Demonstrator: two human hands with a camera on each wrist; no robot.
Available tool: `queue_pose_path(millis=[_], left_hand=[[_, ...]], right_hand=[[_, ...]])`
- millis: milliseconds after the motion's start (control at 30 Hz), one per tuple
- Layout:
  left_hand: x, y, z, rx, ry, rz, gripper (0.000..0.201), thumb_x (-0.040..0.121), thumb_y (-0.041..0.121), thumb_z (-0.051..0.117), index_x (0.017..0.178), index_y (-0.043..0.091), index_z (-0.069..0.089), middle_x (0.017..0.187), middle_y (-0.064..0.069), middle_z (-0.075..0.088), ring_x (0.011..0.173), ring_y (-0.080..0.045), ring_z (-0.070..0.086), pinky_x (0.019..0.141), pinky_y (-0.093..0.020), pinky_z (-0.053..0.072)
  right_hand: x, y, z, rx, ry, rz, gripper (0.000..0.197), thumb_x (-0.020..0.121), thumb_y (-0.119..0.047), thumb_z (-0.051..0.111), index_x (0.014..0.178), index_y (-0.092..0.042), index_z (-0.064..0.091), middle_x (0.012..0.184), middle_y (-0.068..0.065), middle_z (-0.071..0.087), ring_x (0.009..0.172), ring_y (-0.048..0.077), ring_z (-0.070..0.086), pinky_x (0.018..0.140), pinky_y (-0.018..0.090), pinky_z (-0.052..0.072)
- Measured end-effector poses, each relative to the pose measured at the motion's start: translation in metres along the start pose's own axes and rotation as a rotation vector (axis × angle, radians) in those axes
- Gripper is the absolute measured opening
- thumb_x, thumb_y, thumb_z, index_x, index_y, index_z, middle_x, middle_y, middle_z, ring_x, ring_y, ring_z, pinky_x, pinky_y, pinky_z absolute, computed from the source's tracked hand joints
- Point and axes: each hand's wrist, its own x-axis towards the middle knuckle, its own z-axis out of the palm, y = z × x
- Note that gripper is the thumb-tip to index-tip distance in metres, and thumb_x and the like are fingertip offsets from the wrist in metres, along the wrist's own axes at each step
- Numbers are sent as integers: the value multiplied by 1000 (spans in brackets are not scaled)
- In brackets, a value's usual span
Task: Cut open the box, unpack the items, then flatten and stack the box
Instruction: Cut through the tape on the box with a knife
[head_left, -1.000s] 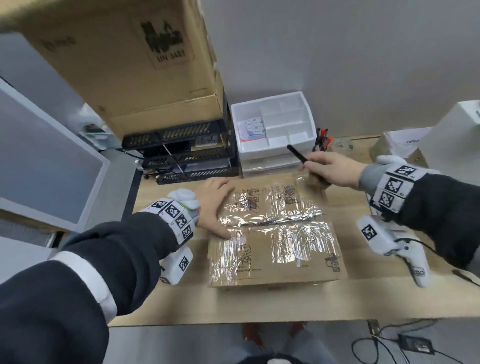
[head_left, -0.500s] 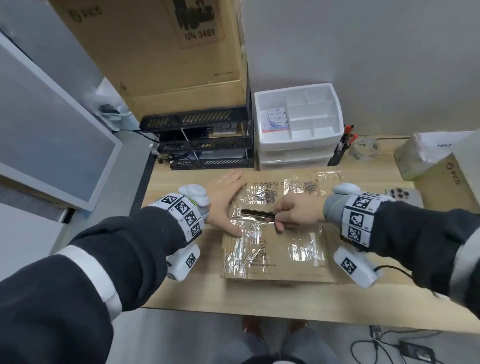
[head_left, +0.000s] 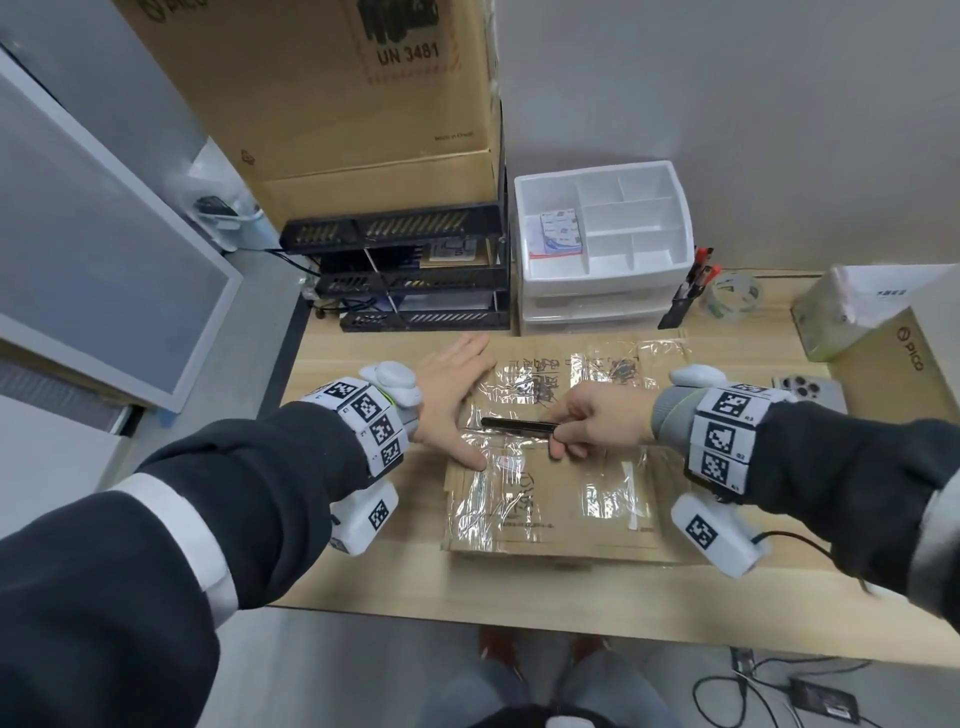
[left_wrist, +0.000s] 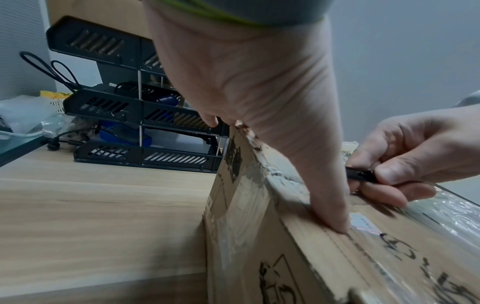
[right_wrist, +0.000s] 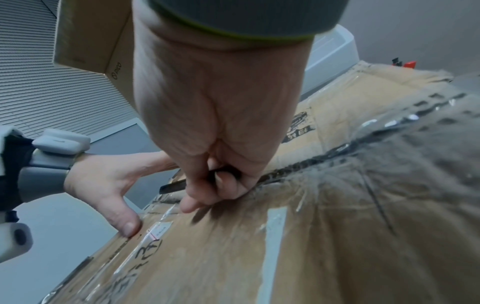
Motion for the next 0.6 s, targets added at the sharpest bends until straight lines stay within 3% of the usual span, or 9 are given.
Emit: queue_pose_path(millis=[100, 200, 267, 367, 500, 600], left_hand=[[1, -1, 1, -13, -1, -1, 147, 52, 82, 76, 160, 15, 2, 168, -7, -9, 154, -26, -9, 126, -45, 5], [1, -1, 1, -19, 2, 0, 146, 52, 81, 77, 160, 15, 3, 168, -7, -9, 154, -26, -9, 126, -45, 6], [1, -1, 1, -24, -1, 1, 146, 53, 81, 77, 160, 15, 3, 168, -8, -9, 154, -27, -9, 126, -45, 5], [0, 0, -1, -25, -7, 2, 146, 53, 80, 78, 160, 16, 2, 168, -7, -10, 154, -26, -9, 126, -44, 4], [-1, -7, -4, -27, -20, 15, 146, 52, 82, 77, 161, 18, 2, 168, -2, -10, 154, -22, -10, 126, -43, 3], [-1, -12, -6, -7, -45, 13, 147, 50, 84, 76, 161, 22, 1, 168, 2, -11, 154, -17, -12, 126, -42, 2]], right_hand=[[0, 0, 1, -21, 18, -19, 26, 99, -19, 52, 87, -9, 72, 59, -3, 60, 58, 13, 55, 73, 30, 50], [0, 0, 3, 0, 37, -13, 26, 100, -23, 53, 89, -8, 72, 73, 14, 69, 59, 13, 54, 69, 27, 51], [1, 1, 4, 16, 51, -3, 26, 99, -26, 55, 92, -8, 72, 85, 15, 74, 61, 13, 55, 68, 28, 53], [2, -1, 3, 17, 71, 15, 28, 99, -28, 55, 90, -7, 72, 85, 17, 74, 61, 15, 56, 68, 31, 54], [0, -9, 3, 191, 66, 11, 14, 100, -16, 53, 103, -14, 67, 80, 7, 75, 63, 15, 68, 61, 29, 55], [3, -15, 1, 36, 179, -77, 18, 97, -15, 55, 103, -26, 68, 72, -1, 71, 56, 6, 62, 62, 26, 52]])
